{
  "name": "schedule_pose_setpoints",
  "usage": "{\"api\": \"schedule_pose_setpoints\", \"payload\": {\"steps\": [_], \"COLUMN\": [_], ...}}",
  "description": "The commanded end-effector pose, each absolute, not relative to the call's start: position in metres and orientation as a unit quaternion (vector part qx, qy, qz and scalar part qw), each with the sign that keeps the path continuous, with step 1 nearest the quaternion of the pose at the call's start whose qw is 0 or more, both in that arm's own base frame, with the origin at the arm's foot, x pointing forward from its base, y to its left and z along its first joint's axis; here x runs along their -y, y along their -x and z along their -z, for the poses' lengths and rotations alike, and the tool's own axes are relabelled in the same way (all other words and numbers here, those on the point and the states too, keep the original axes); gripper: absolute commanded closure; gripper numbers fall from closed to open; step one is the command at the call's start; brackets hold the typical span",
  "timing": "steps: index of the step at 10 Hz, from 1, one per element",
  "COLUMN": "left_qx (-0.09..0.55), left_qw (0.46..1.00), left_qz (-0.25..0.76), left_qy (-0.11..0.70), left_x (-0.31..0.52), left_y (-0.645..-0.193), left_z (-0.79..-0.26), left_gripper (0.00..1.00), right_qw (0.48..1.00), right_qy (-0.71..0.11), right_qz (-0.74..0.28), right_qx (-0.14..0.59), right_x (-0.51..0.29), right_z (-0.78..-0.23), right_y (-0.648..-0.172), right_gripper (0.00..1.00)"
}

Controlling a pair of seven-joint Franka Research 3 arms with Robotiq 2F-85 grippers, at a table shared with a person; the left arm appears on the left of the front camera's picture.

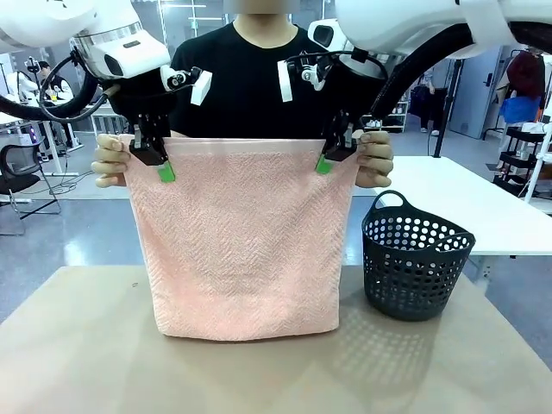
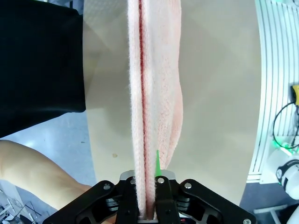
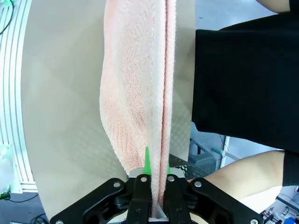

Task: Fold the towel.
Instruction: Release the end of the 100 cm Hotel Towel you were holding and grab the top end of the folded side, then release the end of the 100 cm Hotel Towel you were holding.

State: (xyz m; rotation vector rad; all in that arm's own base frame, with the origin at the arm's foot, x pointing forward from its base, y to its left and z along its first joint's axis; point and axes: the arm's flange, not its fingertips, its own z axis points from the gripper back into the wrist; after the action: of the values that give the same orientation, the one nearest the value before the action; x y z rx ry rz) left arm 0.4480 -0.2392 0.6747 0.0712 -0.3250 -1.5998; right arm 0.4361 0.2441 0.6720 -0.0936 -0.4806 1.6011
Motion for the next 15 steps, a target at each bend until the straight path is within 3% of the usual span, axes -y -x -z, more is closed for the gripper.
{"api": "schedule_pose_setpoints", "payload": {"steps": [1,15], "left_qx": [0.146,0.146], "left_qw": [0.682,0.682], "left_qz": [0.716,0.716], "left_qy": [-0.032,-0.032], "left_x": [0.2408,0.2408], "left_y": [-0.4498,-0.4498], "left_z": [-0.6757,-0.6757], "left_gripper": [1.0,1.0], "right_qw": [0.667,0.667], "right_qy": [0.043,0.043], "right_qz": [-0.712,-0.712], "right_qx": [0.214,0.214], "right_x": [-0.2431,-0.2431], "right_z": [-0.6735,-0.6735], "right_y": [-0.4363,-0.4363], "right_gripper": [1.0,1.0]}}
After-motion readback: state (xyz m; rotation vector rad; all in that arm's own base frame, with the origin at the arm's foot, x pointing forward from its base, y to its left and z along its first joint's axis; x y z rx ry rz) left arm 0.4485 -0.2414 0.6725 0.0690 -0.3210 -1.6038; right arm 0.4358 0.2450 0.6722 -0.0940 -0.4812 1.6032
